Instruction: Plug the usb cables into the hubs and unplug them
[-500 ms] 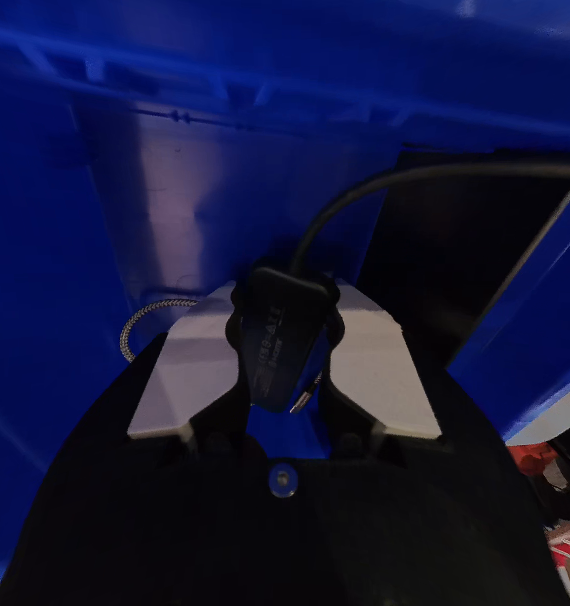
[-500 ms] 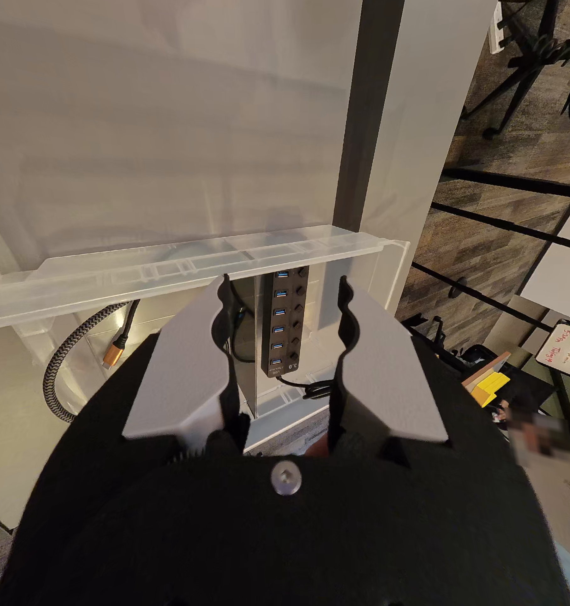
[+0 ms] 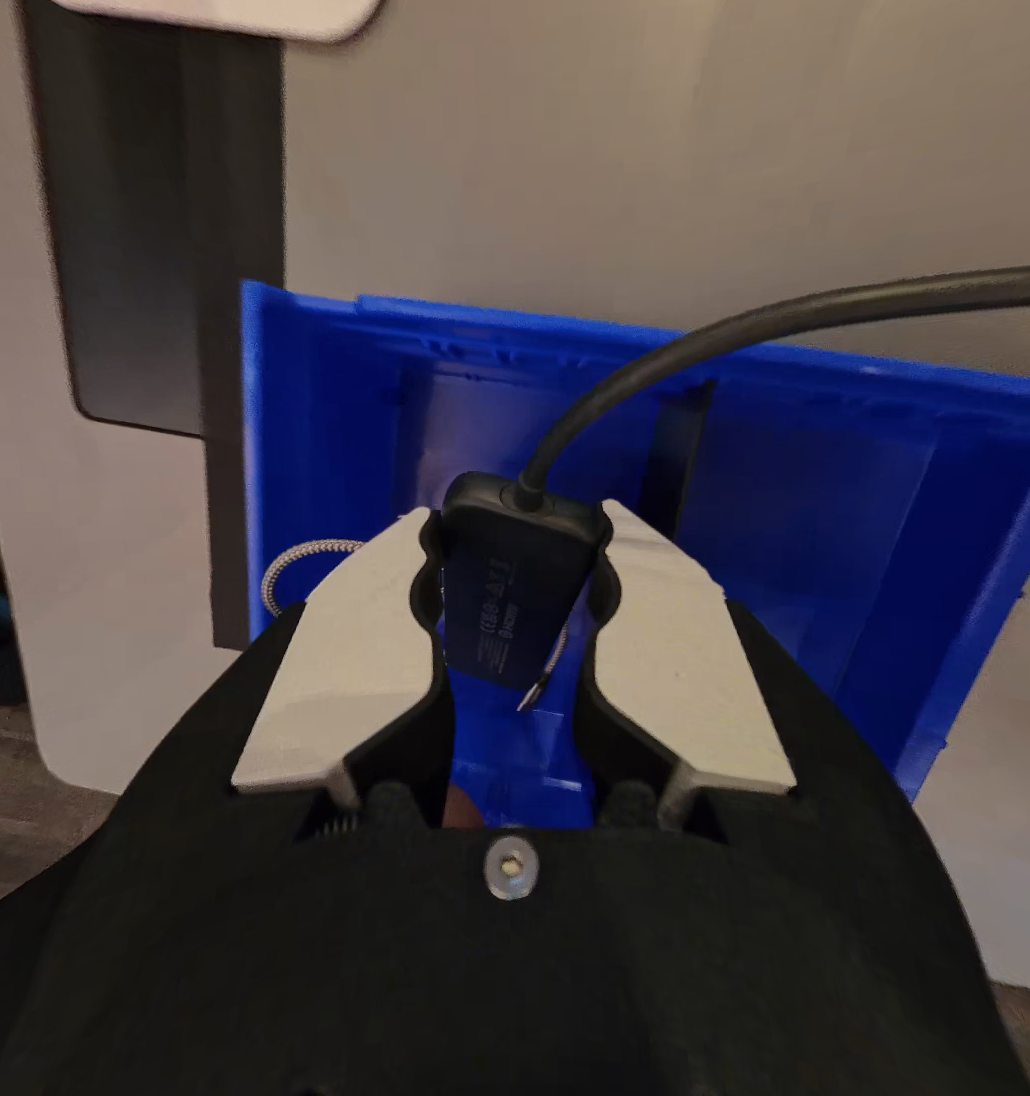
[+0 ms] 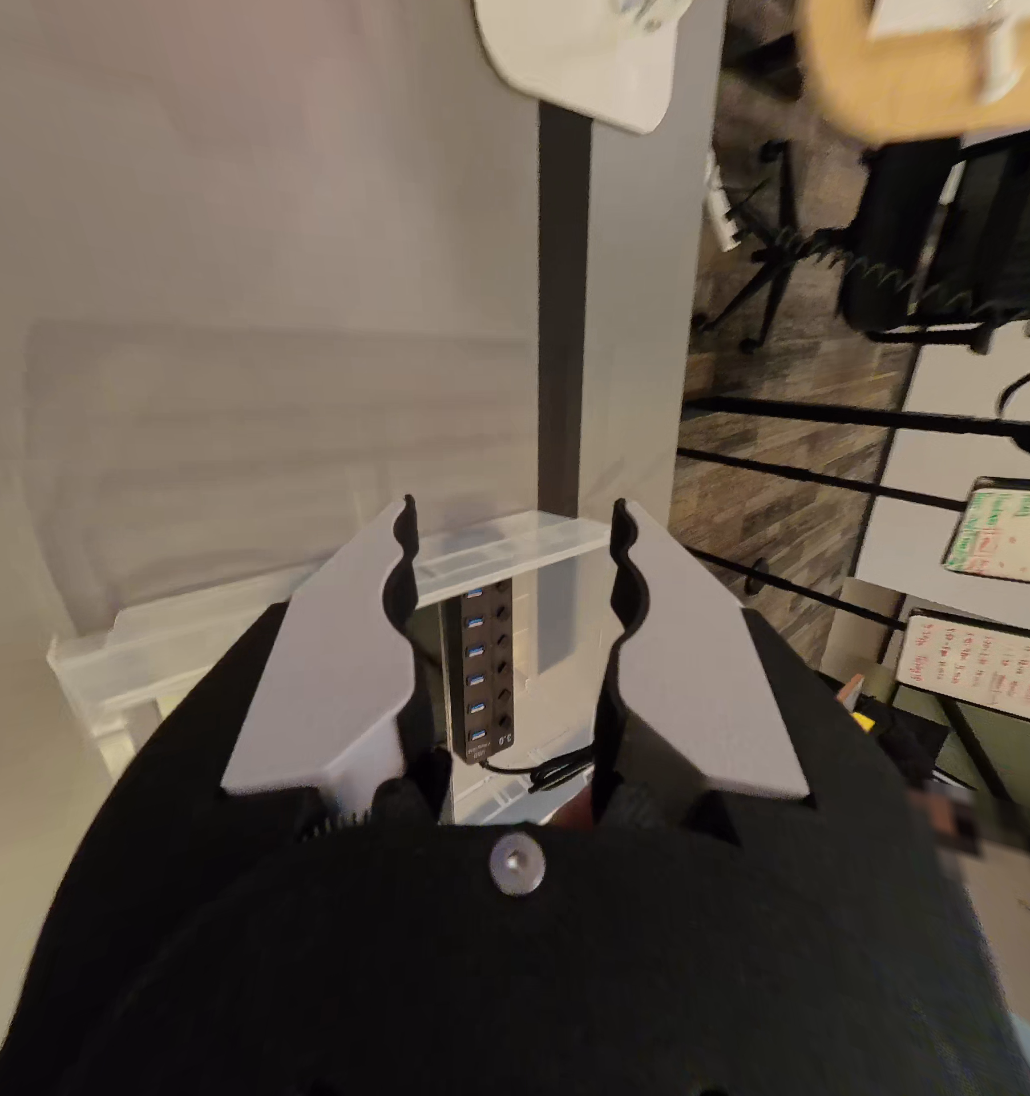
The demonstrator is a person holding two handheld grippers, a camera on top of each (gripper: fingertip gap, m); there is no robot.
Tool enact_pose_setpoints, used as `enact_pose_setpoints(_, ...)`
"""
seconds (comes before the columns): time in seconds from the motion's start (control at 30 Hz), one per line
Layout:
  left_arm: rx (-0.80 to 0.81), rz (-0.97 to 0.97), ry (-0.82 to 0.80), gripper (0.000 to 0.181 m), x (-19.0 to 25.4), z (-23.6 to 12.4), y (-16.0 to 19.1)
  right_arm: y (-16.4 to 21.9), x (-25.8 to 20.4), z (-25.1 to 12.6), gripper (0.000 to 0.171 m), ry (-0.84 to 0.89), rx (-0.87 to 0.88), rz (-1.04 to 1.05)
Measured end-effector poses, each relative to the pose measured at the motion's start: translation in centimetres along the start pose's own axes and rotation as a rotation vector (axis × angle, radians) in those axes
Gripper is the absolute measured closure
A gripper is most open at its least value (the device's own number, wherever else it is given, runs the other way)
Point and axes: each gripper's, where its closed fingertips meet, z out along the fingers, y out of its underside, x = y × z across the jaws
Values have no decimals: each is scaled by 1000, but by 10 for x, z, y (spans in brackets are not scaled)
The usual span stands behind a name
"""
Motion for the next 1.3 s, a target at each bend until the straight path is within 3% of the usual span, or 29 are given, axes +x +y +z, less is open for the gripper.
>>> enact_pose_setpoints(0.17,253,19,-145,134,-6,-57,-37,-53,1,-21,105,78,131,7)
enact_pose_setpoints(0.37,624,76,-294,134,5,-133,-94,-149,-11,-48,105,95,437,106)
enact_pose_setpoints(0.57,798,126,-364,134,25,-158,-148,-253,-22,-62,104,115,727,198)
enact_pose_setpoints(0.73,1044,101,-408,134,43,-185,-205,-313,-8,-53,100,370,801,173)
enact_pose_setpoints(0.97,1347,-27,-326,134,75,-203,-278,-329,34,-64,97,917,719,18)
enact_pose_setpoints(1.13,1632,-166,-185,135,94,-206,-307,-309,51,-83,109,1062,661,-7)
enact_pose_setpoints(1.3,1742,-298,-47,134,102,-190,-323,-296,46,-98,136,1143,694,-37)
